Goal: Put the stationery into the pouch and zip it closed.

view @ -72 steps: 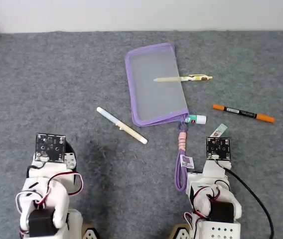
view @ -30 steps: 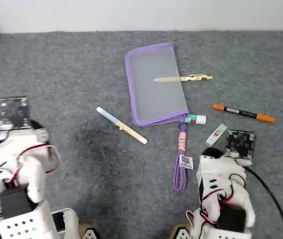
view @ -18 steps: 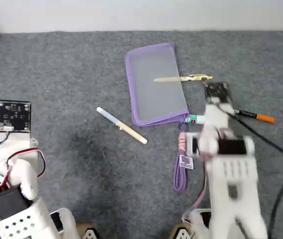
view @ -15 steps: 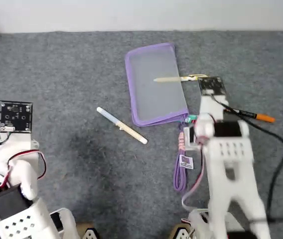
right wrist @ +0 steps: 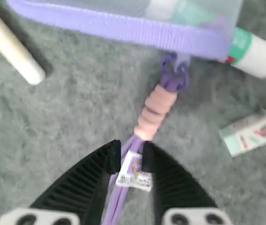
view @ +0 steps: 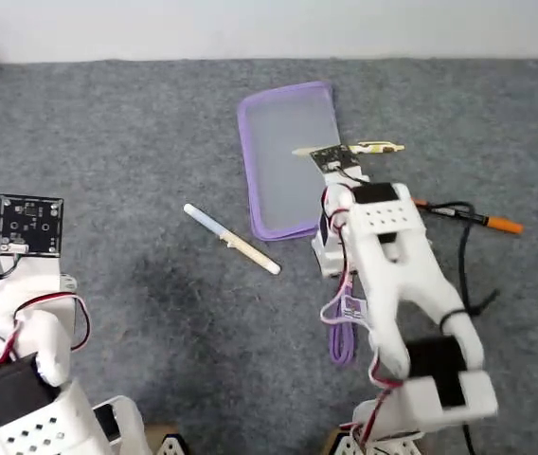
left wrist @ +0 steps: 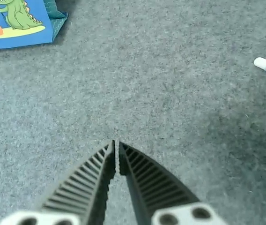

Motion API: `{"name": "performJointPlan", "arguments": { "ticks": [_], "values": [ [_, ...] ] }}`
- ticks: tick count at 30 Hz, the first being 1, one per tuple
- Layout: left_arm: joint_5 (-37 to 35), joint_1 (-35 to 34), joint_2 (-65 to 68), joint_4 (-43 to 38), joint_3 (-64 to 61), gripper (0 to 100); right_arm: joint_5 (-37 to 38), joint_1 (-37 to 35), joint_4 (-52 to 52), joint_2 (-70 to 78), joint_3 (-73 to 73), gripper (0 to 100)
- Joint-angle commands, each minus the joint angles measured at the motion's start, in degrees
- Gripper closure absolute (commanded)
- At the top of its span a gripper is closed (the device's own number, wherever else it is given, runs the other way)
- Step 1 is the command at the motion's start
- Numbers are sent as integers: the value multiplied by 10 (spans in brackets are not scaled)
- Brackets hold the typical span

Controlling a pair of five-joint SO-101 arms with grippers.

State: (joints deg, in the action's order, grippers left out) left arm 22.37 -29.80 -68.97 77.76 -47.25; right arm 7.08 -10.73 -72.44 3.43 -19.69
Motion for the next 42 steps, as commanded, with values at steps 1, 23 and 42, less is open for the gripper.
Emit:
{"name": "performJointPlan", "arguments": {
  "ticks": [1,23,42],
  "values": [
    [4,-3,1,2,25,981,7,-3,6,43,62,844],
    [3,-2,1,1,22,981,8,32,-36,235,212,875],
    [-295,-3,0,-26,63,981,9,30,-142,-101,213,990]
  ]
}}
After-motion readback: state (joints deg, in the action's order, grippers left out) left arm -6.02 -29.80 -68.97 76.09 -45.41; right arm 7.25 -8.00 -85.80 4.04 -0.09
